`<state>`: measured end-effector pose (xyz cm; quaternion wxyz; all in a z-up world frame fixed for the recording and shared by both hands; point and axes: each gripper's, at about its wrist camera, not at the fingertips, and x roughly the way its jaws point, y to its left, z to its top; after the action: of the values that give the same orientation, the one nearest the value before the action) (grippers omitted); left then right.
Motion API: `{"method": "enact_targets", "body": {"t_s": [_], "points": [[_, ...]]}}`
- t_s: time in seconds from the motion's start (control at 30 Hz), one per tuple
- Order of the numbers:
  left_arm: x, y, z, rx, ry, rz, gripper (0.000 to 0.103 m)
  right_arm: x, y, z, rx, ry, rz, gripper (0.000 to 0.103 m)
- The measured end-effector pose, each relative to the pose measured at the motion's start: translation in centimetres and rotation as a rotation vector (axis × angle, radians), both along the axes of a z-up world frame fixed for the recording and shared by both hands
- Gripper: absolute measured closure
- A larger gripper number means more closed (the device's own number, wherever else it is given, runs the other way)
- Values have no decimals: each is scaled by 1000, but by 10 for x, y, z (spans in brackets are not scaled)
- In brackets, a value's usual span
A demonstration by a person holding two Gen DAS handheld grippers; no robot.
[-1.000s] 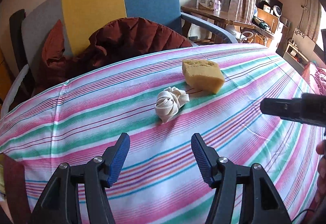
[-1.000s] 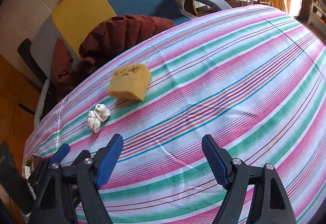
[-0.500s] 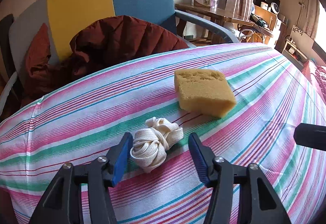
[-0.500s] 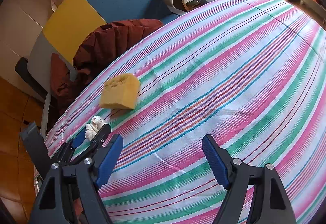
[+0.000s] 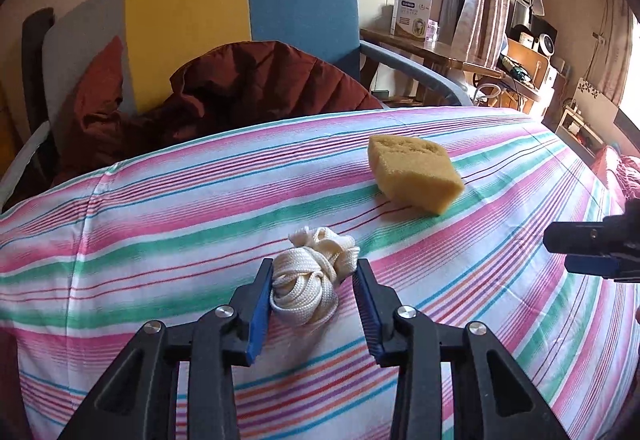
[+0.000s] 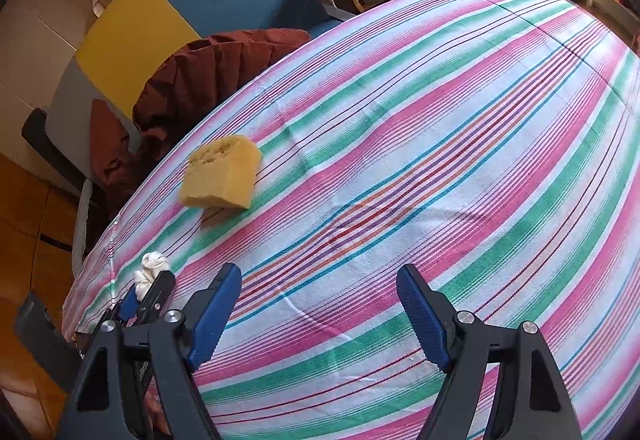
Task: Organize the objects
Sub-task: 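Grasp the white rope knot with the left gripper while the right gripper grasps the yellow sponge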
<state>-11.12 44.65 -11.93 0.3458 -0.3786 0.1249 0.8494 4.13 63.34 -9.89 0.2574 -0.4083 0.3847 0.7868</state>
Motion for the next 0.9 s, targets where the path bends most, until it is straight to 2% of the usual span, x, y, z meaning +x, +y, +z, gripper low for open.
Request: {"method": "enact_targets", "body": {"t_s": [0.23, 0.4, 0.47, 0.57, 0.67, 0.8, 0.9], "points": [[5, -68, -6, 32, -63, 89, 65, -9, -9, -3, 18, -5, 48, 22], [18, -111, -6, 32, -12, 129, 65, -15, -19, 1, 62, 10, 93, 22], [19, -124, -6, 50, -14, 160, 65, -18, -25, 4, 96, 16, 111, 18], [11, -136, -9, 81, -49, 216, 65, -22, -37, 7, 154, 23, 143, 16], [10, -139, -12, 93, -61, 226, 65, -30, -48, 9, 209, 30, 178, 15], [11, -140, -13, 99, -60, 225, 65, -55, -47, 14, 255, 13, 209, 15], [10, -144, -14, 120, -72, 223, 65, -84, -43, 18, 282, 2, 217, 11]]}}
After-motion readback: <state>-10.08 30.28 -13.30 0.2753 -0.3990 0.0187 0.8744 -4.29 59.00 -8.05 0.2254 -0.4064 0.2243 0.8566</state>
